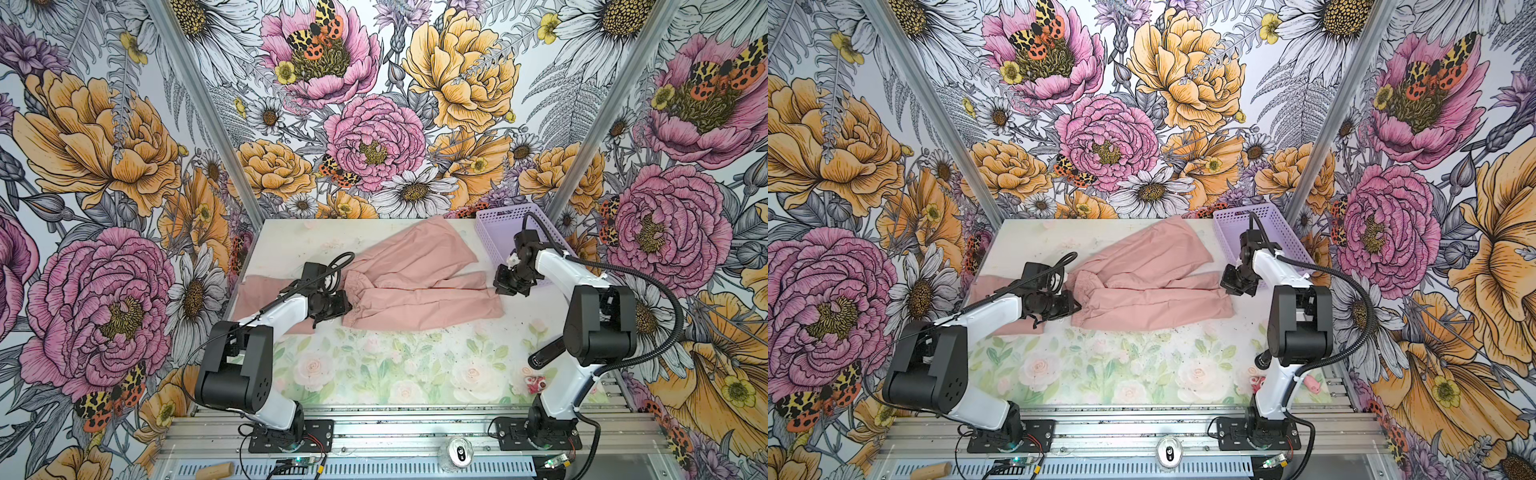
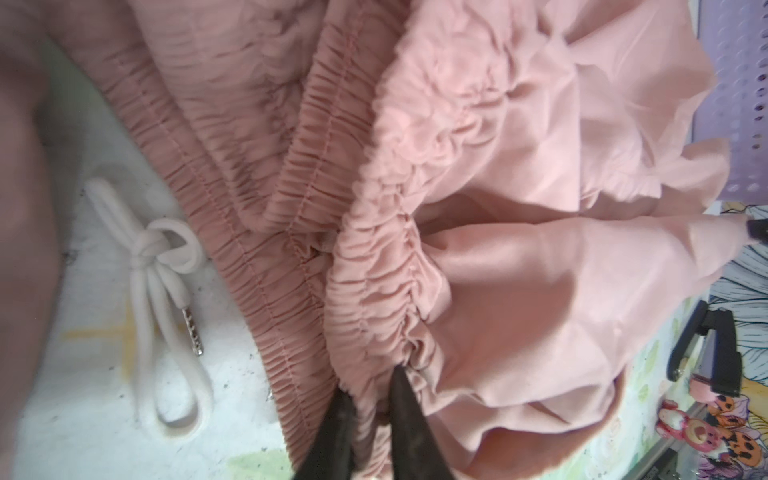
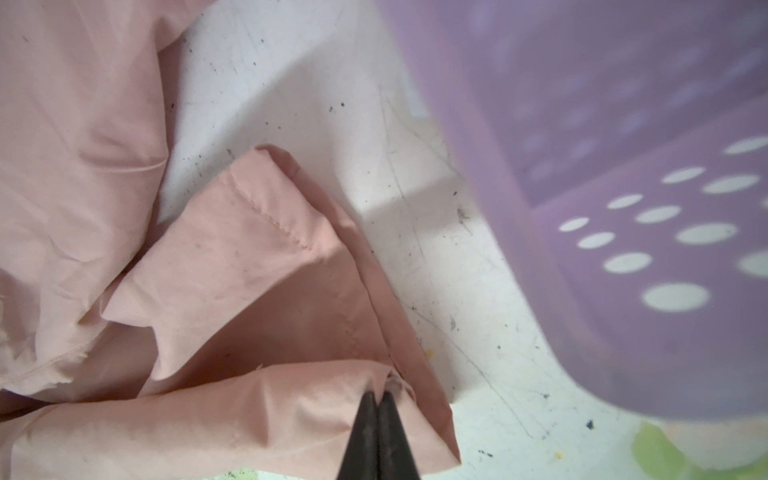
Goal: Fold and stack the mixed laundry pile
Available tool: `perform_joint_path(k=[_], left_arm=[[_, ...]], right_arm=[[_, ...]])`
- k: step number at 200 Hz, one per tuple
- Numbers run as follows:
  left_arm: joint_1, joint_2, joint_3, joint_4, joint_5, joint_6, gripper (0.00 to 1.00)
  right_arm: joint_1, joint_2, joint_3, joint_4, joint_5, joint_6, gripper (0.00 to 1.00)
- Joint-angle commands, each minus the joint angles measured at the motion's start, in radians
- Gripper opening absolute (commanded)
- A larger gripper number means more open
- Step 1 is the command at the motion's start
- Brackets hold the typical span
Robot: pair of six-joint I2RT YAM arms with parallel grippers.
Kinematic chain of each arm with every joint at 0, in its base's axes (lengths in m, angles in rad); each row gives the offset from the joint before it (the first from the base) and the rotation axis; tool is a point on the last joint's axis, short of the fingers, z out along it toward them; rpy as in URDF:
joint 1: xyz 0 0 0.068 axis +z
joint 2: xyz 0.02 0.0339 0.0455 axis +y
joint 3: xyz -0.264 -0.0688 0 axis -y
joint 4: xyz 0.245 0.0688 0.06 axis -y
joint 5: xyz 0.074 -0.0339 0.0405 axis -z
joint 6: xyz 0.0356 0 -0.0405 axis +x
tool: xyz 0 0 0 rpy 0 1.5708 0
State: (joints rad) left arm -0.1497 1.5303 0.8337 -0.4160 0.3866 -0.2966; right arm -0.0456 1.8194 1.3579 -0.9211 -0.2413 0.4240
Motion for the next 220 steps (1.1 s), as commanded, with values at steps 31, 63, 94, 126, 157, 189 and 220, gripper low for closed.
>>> perform_joint_path(k=[31,63,94,126,157,189,220], left_arm=[[0.018,-0.102,-0.027,-0.015,0.033,-0.019,0.00],[0.031,-0.245,-0.025,-0.101,0.022,-0.043,0.00],[0.043,-0.390,-0.028,-0.177,0.020,-0.082,0.00],[0.045,-0.496,-0.050,-0.219,0.028,-0.134,0.00],[0.042,-0.610,-0.076,-0.256,0.032,-0.181,0.00],[0.038,-0.728,-0.088,-0.311,0.023,-0.194,0.00],[0.001,-0.808,-0.091,-0.334,-0.021,-0.210,0.00]], right_arm=[[-0.008,-0.059,-0.018,0.025,-0.022,-0.014,0.00],[-0.010,-0.136,-0.046,0.015,-0.050,-0.001,0.00],[-0.012,-0.235,-0.064,-0.021,-0.070,0.013,0.00],[-0.016,-0.342,-0.063,-0.083,-0.069,0.016,0.00],[-0.040,-0.441,-0.056,-0.156,-0.053,0.013,0.00],[-0.094,-0.545,-0.054,-0.232,-0.036,0.009,0.00],[-0.160,-0.627,-0.043,-0.280,-0.022,-0.007,0.00]])
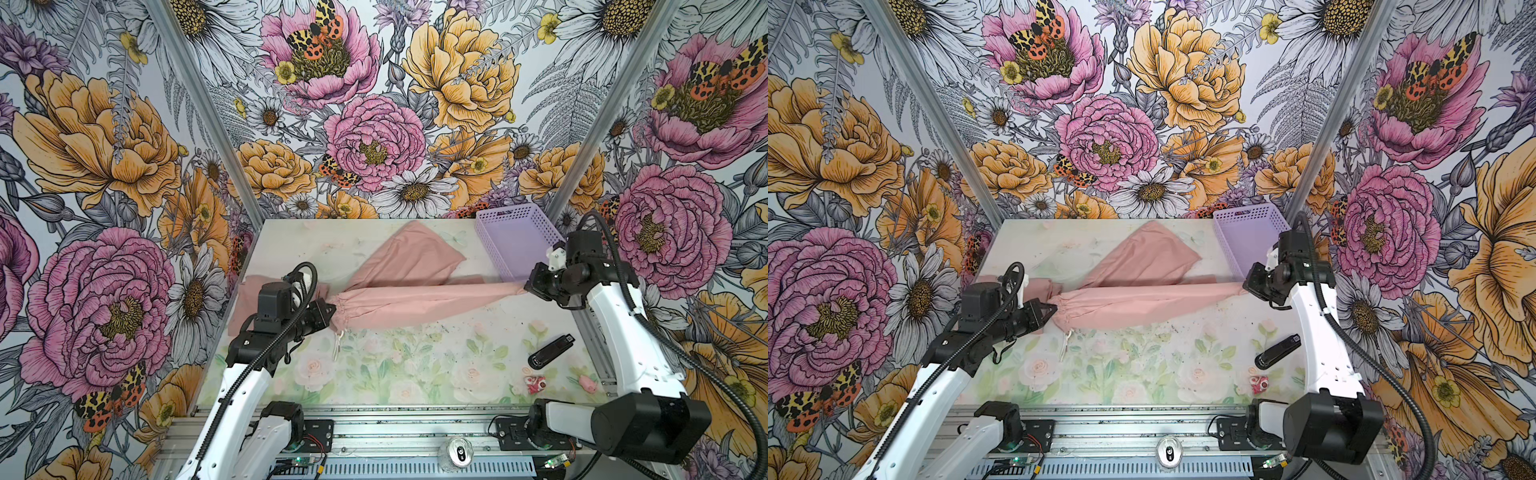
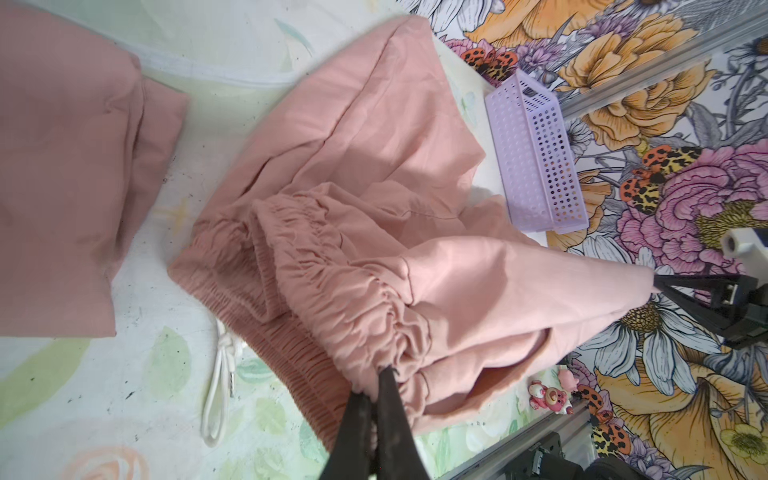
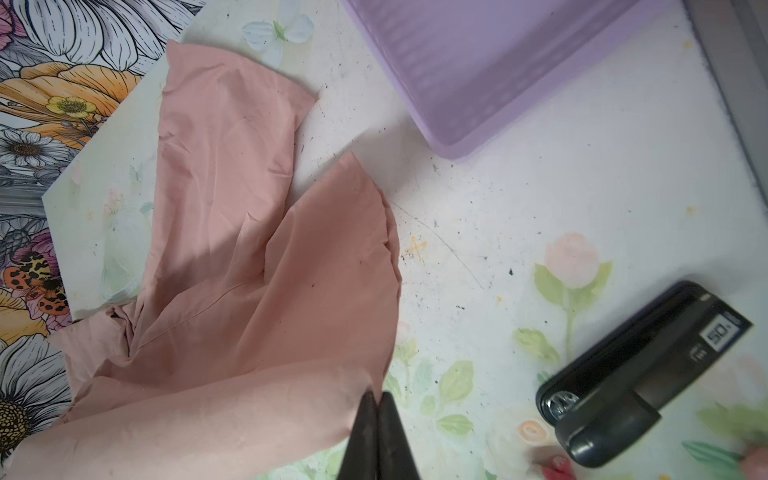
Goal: Fold and stack the mixed laundry pile
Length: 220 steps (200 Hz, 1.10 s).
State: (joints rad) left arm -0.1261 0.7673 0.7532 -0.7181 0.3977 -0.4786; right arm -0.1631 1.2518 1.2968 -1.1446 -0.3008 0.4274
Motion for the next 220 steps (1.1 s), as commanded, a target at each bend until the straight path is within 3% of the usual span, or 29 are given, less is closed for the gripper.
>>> perform_joint_path(k=[1,35,91,117,143,184,220], left_arm=[[-0.024,-0.046,-0.011,-0.032,-0.033,-0.029,0.00],[-0.100,-0.077,-0.016,-0.049,-0.042,-0.080,0.00],[-0.365,-0.265,-0.040,-0.196,-0.239,-0.326,0.00],[-0.479,-0.321,-0.108,-0.204,-0.306,-0.488,0.00],[-0.556,-0.269,-0.142,-0.181,-0.346,-0.563,0.00],[-0.523,-0.049,-0.041,-0.069,-0.341,-0.462,0.00],[-0.277,0.179,0.150,-0.001,-0.172,-0.257,0.00]], right_arm=[[-0.046,-0.061,0.019,-0.057,0.037,-0.011,0.00],[-0.071,-0.092,0.060,-0.100,0.007,-0.028,0.00],[-0.066,-0.122,0.185,-0.210,0.061,-0.042,0.00],[-0.050,-0.067,0.275,-0.204,0.051,-0.037,0.00],[-0.003,0.038,0.366,-0.165,0.082,-0.041,0.00],[0.096,0.191,0.444,-0.094,0.135,-0.017,0.00],[0.099,0.275,0.487,-0.046,0.126,-0.013,0.00]])
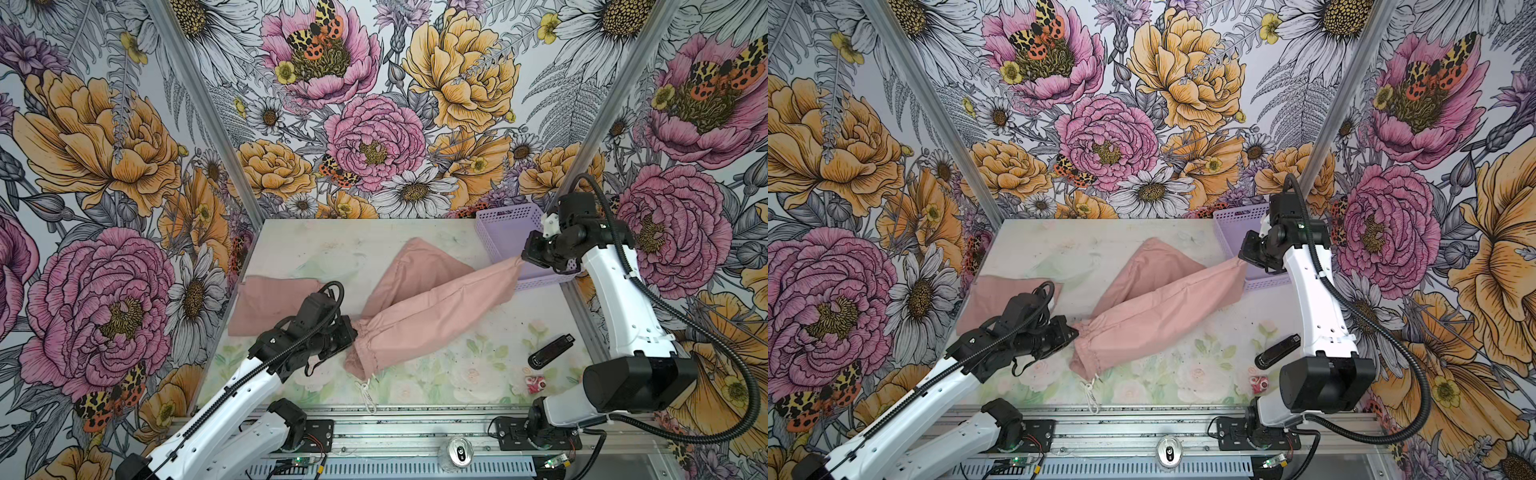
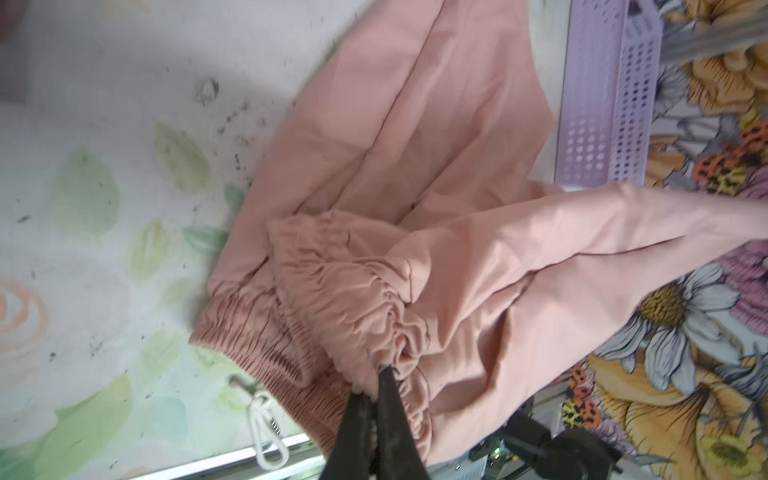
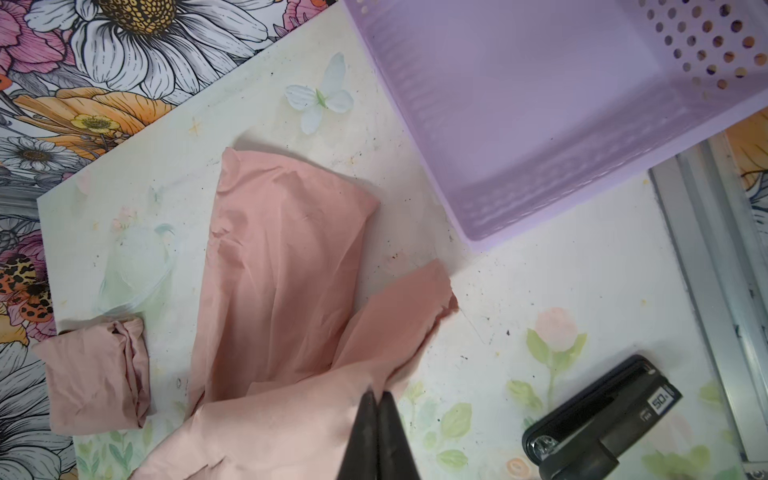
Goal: Fold and stack the mixed laundry pile
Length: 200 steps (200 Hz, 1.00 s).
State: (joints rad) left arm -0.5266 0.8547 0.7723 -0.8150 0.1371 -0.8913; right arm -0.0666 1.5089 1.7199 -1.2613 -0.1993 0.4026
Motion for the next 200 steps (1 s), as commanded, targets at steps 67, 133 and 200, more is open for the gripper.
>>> perform_joint_path(k=[67,133,200], left_arm=[[0.256,0.329,0.430,0.077,0.187,0.359,0.00],[0.215,0.385,0.538,-0.020,0.259,0.342,0.00],[-0.153,-0.049,0.113,-0.076,0.166,-0.131,0.00]], right_arm=[[-0.048,-0.036,0.062,0.079,0.020,0.011,0.00],[-0.098,-0.188,-0.074,0.083,-0.019,0.031,0.00],[-0.142,-0.160,-0.092,0.140,0.021,0.062,0.00]])
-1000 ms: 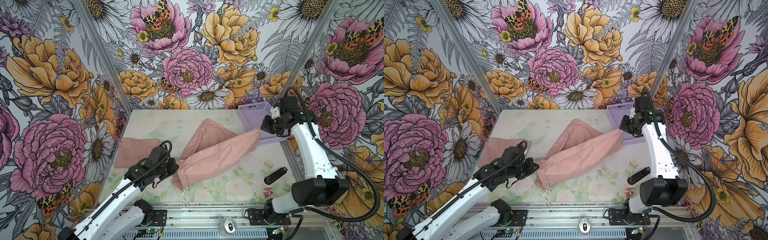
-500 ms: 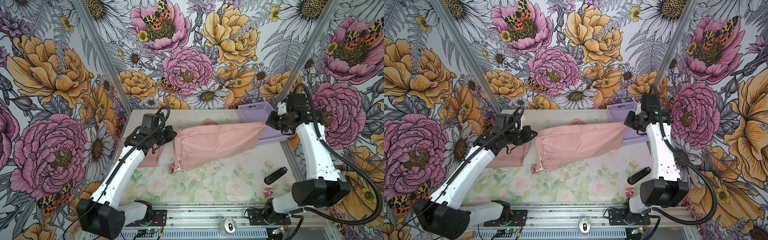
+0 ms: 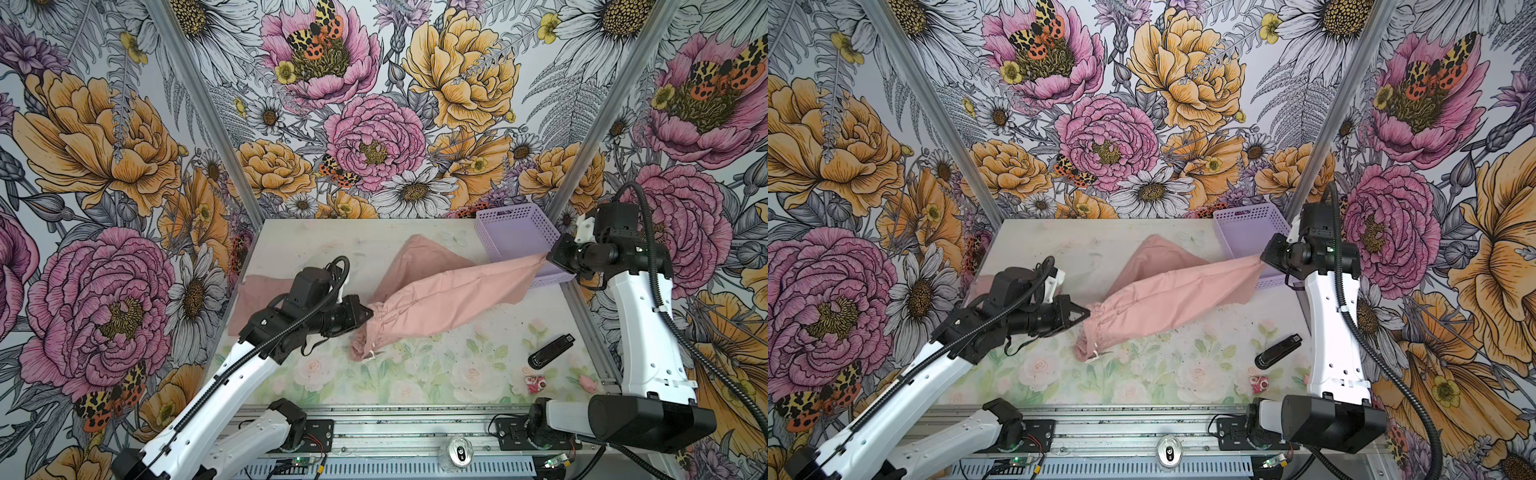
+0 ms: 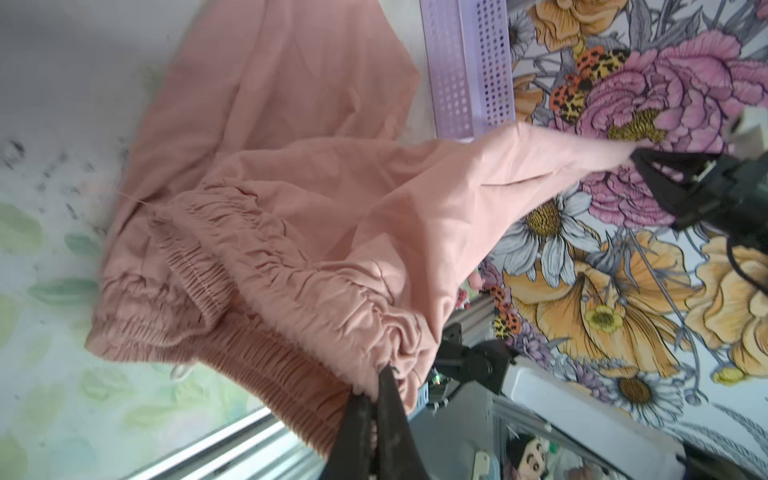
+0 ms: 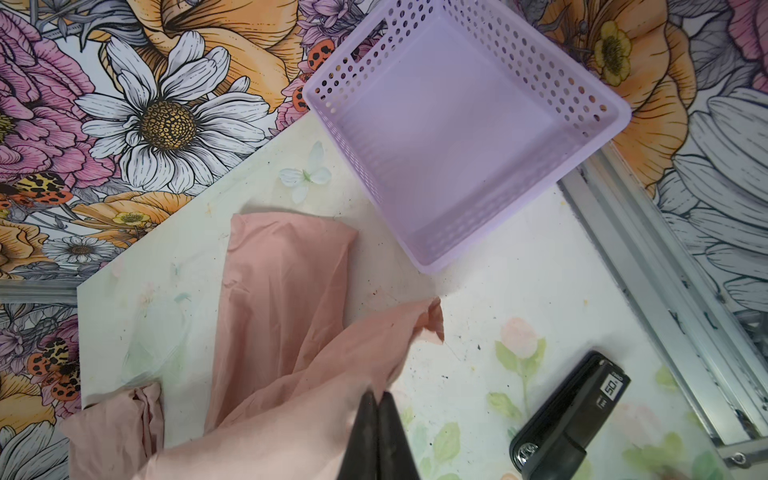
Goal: Fold and stack the mixed laundry pile
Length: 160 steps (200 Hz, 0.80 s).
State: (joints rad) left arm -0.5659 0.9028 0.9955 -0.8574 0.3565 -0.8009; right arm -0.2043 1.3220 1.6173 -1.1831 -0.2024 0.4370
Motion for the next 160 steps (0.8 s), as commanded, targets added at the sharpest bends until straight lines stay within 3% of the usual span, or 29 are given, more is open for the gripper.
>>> perform_joint_path(k=[1,24,47,93,125,160], left_arm=[[-0.120,-0.102,-0.117,-0.034,-0.053,-0.228,0.00],[-0.176,-0.143,-0.234,-0.008,-0.041,-0.304,0.00],[-0.120,-0.113,-0.313,0.072,0.002,-0.298,0.00],[0.032,0.157,-0.316,0.166,0.105,-0.158,0.00],[0.043,0.338,-0.312,0.207,0.138,-0.079,0.00],[0.067,0.415,-0.365,0.202,0.075,-0.031,0.00]], right_arm=[[-0.004,0.028,0.011,0.064,0.025,0.028,0.00],[0.000,0.072,0.024,0.097,0.017,0.041,0.00],[0.043,0.103,0.028,0.122,0.034,0.048,0.00],[0.168,0.161,-0.029,0.157,0.102,0.051,0.00],[0.208,0.179,-0.058,0.183,0.119,0.063,0.00],[0.239,0.171,-0.079,0.183,0.129,0.070,0.00]])
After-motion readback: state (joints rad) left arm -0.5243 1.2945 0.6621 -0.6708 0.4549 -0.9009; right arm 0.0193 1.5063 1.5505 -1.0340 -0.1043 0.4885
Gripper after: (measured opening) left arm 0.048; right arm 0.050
